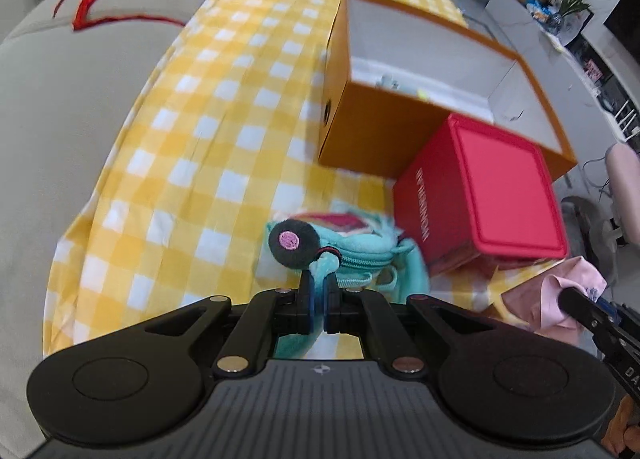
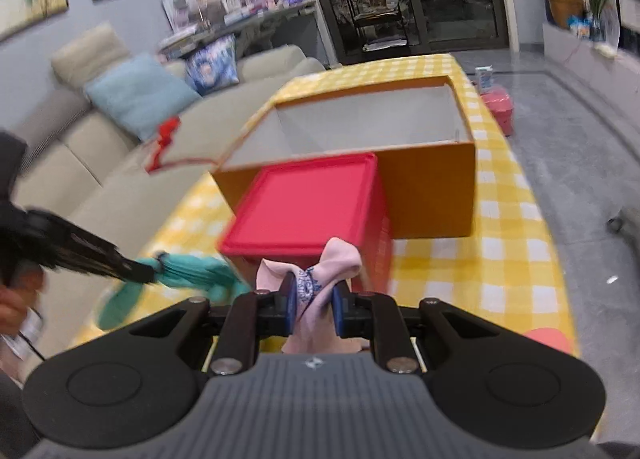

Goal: Organize soft objects
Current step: 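Grasp the teal-haired doll plush with the left gripper while the right gripper holds the pink towel, then carry the doll plush over the orange box with the left gripper while the right gripper carries the pink towel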

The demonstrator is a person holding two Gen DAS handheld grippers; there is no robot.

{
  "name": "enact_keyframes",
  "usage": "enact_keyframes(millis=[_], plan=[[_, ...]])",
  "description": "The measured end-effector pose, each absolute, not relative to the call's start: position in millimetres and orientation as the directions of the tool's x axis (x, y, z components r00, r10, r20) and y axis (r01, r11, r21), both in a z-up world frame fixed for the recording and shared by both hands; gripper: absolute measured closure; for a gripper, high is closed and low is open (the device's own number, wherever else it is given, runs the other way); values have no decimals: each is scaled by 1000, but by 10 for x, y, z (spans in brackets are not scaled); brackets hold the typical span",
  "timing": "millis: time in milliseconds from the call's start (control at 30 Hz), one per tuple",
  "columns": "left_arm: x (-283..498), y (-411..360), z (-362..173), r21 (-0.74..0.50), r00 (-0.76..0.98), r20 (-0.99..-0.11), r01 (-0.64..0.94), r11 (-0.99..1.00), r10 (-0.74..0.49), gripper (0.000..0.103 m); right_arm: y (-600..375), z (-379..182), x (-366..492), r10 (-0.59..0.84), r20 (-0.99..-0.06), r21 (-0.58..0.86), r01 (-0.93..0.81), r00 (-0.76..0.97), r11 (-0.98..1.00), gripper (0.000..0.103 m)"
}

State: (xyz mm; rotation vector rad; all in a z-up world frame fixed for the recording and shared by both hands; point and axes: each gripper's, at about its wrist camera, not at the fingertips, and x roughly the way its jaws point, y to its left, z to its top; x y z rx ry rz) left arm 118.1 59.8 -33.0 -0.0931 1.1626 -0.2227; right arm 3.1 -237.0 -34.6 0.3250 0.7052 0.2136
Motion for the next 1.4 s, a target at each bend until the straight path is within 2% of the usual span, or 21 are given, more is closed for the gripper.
enact_keyframes(millis=[333,533,767,1100,1233,1400], plan=[[1219,564,11,-228,437,-857,155,961,-274,99,-2386,50,47,344,-496,424,-123,798,897,87],[1255,595,201,-269,474,-824,154,951,-310,99,-2449,161,111,365,-475,436,-146,801,888,87],[1314,630,474,-370,494,-769,175,912,-406,99,-2531,231,205,353,-463,420,-150,813,895,88],[1490,462,971,-385,611,-668,204,900,-424,99,-2625,323,414,369,-442,421,-174,817,890,88],[1660,337,1062,-390,608,-662,219,894,-438,99,-2687,397,589,362,-437,444,-153,823,883,89],[1908,150,1271,-368,598,-662,267,891,-453,99,-2685,665,953,334,-429,368,-175,839,913,91]])
